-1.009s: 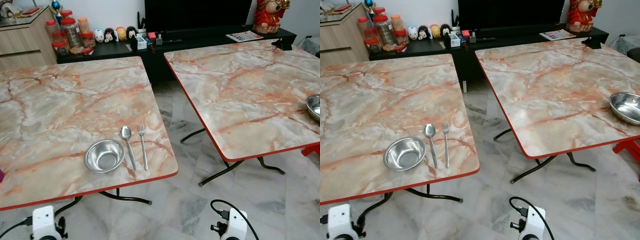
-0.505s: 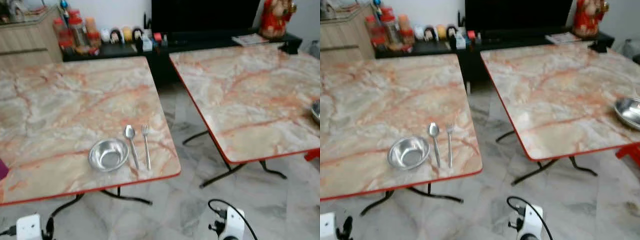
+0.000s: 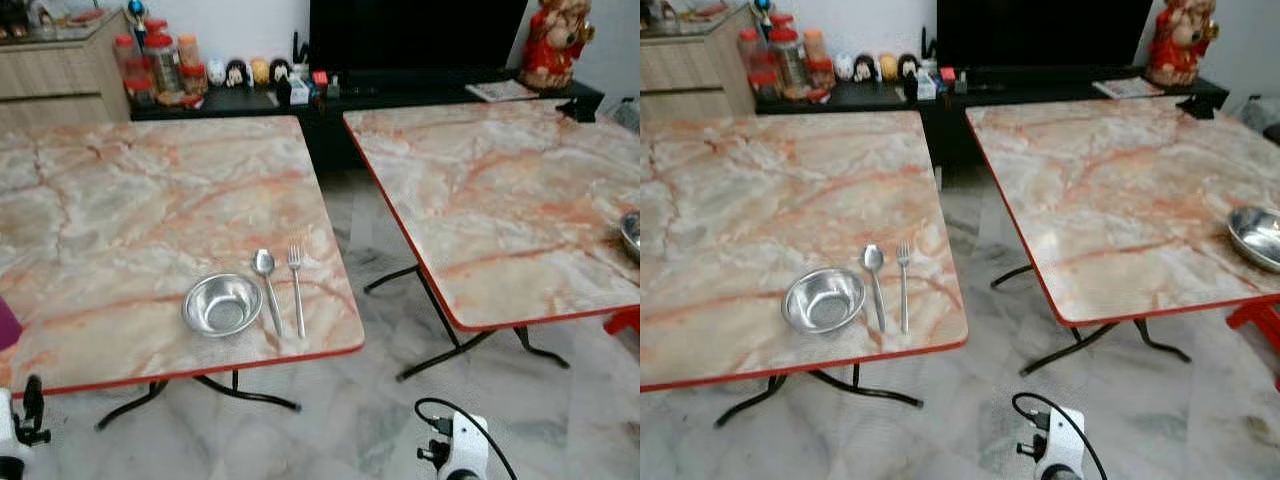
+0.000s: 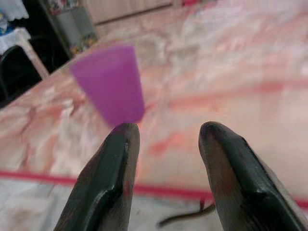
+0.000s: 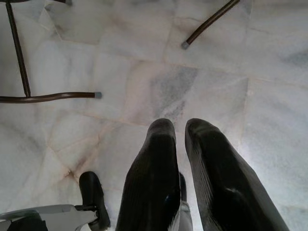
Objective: Setting the table
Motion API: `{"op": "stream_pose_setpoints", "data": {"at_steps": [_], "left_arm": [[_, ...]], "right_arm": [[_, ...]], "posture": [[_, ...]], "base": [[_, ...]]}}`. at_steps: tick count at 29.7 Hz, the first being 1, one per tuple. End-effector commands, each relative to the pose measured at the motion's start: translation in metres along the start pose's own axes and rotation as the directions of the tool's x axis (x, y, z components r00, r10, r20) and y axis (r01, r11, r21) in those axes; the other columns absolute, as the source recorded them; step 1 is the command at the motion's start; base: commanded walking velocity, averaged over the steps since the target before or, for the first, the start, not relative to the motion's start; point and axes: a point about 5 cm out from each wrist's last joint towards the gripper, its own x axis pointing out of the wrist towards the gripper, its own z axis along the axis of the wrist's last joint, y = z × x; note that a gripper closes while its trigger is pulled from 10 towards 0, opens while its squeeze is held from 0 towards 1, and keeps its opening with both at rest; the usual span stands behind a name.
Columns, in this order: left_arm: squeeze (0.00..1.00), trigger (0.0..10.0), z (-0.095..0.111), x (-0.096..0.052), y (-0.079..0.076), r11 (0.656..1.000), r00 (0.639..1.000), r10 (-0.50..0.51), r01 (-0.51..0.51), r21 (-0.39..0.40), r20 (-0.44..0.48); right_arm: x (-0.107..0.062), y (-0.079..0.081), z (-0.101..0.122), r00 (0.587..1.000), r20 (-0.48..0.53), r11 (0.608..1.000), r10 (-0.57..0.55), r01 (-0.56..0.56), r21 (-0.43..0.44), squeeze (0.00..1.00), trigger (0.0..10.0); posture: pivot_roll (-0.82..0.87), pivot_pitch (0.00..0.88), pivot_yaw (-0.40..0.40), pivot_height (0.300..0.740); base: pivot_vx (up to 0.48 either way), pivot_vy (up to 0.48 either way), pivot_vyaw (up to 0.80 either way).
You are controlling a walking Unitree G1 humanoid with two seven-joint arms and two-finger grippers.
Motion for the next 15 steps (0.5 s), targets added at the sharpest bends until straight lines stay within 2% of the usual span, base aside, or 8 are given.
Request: {"op": "stream_pose_setpoints", "data": {"at_steps": [1,4,5,7,8,9,11,15], "left_arm": [[0.0,10.0,0.015,0.012,-0.017,0.997,0.997,-0.075,0.076,-0.033,0.036],[0.0,10.0,0.026,0.022,-0.04,0.984,0.986,-0.157,0.16,-0.073,0.049],[0.0,10.0,0.033,0.029,-0.06,0.967,0.971,-0.231,0.235,-0.1,0.056],[0.0,10.0,0.036,0.033,-0.068,0.96,0.966,-0.251,0.256,-0.11,0.055],[0.0,10.0,0.044,0.041,-0.085,0.942,0.955,-0.287,0.294,-0.163,0.069],[0.0,10.0,0.048,0.046,-0.092,0.933,0.95,-0.303,0.311,-0.182,0.067],[0.0,10.0,0.055,0.055,-0.106,0.916,0.94,-0.333,0.34,-0.214,0.072],[0.0,10.0,0.061,0.064,-0.118,0.903,0.934,-0.353,0.355,-0.244,0.053]], "right_arm": [[0.001,0.003,0.003,1.0,0.002,1.0,0.012,-0.012,-0.016,0.0,10.0],[0.001,0.004,0.003,1.0,0.002,1.0,0.012,-0.012,-0.011,0.0,10.0],[0.001,0.004,0.002,1.0,0.002,1.0,0.011,-0.011,-0.008,0.0,10.0],[0.001,0.004,0.001,1.0,0.003,1.0,0.008,-0.008,-0.003,0.0,10.0],[0.0,0.002,0.0,1.0,0.003,1.0,-0.003,0.003,0.01,0.0,10.0],[0.0,0.001,-0.001,1.0,0.003,1.0,-0.008,0.008,0.014,0.0,10.0],[-0.001,-0.002,-0.003,1.0,0.0,0.999,-0.021,0.021,0.026,0.0,10.0],[-0.002,-0.003,-0.006,1.0,-0.004,0.999,-0.026,0.026,0.029,0.0,10.0]], "posture": [[0.13,0.0,-0.024,0.74],[0.12,0.0,-0.019,0.74],[0.11,0.0,-0.011,0.74],[0.1,0.0,-0.005,0.74],[0.08,0.0,0.004,0.74],[0.08,0.0,0.007,0.74],[0.07,0.0,0.011,0.74],[0.06,0.0,0.022,0.74]], "base": [[0.0,0.0,0.0],[0.0,0.0,0.0],[0.0,0.0,0.0],[0.0,0.0,0.0],[0.0,0.0,0.0],[0.0,0.0,0.0],[0.0,0.0,0.0],[0.0,0.0,0.0]]}}
